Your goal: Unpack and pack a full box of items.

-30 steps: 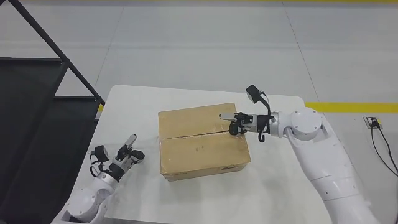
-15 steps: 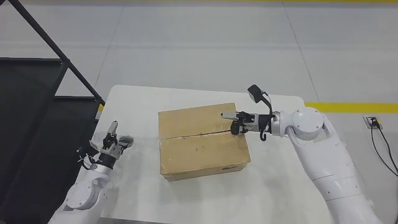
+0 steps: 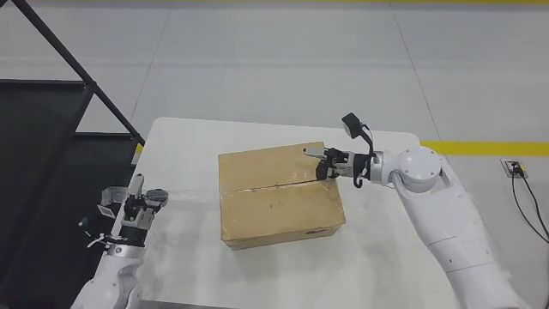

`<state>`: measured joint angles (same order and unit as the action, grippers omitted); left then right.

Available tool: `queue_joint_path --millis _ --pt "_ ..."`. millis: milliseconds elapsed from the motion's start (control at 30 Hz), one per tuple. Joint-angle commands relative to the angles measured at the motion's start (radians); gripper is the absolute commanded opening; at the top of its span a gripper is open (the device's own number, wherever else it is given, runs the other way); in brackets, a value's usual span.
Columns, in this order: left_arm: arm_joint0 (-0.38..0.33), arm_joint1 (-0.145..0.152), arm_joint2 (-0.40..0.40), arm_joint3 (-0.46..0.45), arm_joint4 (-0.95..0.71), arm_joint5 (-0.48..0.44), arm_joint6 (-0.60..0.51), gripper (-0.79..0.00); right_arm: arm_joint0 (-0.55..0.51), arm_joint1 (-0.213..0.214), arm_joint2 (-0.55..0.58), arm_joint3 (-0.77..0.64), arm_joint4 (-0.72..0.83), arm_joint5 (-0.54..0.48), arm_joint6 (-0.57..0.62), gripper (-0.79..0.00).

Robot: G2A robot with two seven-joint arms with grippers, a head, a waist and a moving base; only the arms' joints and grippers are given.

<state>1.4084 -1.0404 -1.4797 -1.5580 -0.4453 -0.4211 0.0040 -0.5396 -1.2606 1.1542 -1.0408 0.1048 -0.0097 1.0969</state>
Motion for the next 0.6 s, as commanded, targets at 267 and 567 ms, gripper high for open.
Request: queue_joint_path --millis 267,567 --pt "0.089 -0.01 -0.06 -0.117 0.055 -0.009 0.07 0.0 0.025 -0.004 -0.023 0.041 0.017 -0.011 -0.008 0.0" --pt "0.158 -0.023 -0.109 -0.268 0.182 -0.012 0.166 0.0 0.023 0.0 -0.019 0.046 0.027 0.014 -0.042 0.0"
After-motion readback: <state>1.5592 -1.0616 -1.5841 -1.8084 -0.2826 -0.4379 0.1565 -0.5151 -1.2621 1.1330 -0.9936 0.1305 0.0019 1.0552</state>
